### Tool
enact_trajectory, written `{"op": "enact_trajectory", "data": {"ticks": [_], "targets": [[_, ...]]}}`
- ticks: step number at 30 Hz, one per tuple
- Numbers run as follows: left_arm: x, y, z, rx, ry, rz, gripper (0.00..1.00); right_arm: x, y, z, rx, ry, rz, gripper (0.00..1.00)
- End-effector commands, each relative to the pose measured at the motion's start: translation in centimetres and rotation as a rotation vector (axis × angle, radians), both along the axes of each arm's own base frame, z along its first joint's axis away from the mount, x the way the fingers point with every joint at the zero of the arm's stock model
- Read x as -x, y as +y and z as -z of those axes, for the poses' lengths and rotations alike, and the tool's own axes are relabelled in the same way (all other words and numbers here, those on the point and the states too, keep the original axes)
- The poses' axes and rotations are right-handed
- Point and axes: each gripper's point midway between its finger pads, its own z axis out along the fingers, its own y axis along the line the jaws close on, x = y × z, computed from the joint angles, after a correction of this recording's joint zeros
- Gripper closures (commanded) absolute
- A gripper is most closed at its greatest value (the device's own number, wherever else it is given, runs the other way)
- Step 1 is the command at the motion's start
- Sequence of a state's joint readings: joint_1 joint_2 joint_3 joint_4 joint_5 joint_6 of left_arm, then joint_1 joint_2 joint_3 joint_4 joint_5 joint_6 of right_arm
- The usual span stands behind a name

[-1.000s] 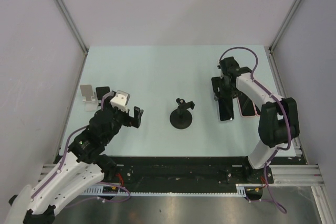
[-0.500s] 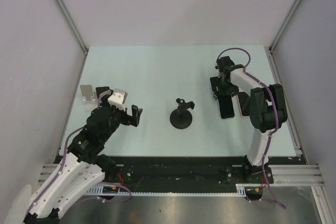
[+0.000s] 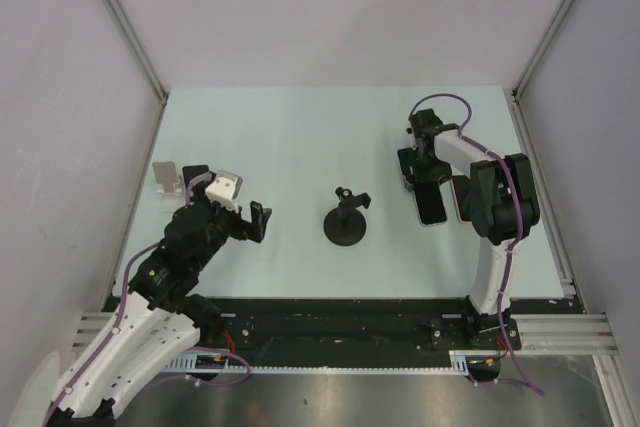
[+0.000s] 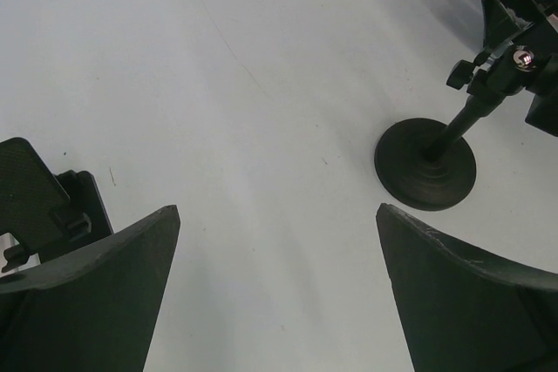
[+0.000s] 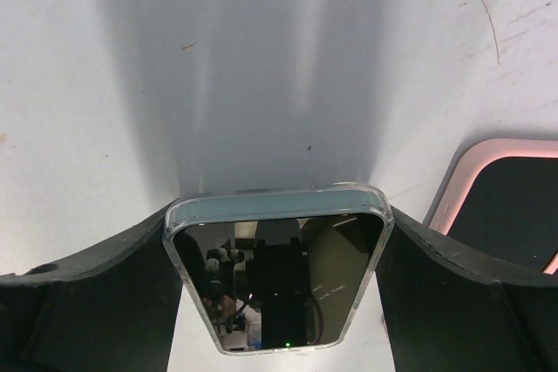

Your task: Remove the phone from the phone stand

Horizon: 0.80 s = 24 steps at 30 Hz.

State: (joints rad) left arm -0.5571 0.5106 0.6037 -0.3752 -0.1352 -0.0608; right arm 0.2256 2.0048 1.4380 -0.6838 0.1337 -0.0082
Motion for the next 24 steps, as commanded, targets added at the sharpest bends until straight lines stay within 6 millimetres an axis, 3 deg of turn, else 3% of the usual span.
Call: {"op": "enact_trajectory", "data": {"ticks": [1, 7, 14, 24], "targets": [[-0.2, -0.2, -0.9, 0.019, -0.035, 0.017, 0.0, -1.6, -0.1, 0.3, 0.011, -0.037, 0.007, 0.2], [-0.1, -0.3, -1.1, 0.024, -0.041, 0.02, 0.0, -1.3, 0.5, -0.1, 0.001, -0.042, -0.002, 0.07], [-0.1, -0.3, -1.1, 0.025, -0.043, 0.021, 0.0, -0.7, 0.8, -0.6, -0.022, -0.047, 0.017, 0.06], [0.0, -0.3, -1.1, 0.029, -0.044, 0.024, 0.0, 2.5, 0.5, -1.0, -0.062, -0.029, 0.047, 0.12]]}}
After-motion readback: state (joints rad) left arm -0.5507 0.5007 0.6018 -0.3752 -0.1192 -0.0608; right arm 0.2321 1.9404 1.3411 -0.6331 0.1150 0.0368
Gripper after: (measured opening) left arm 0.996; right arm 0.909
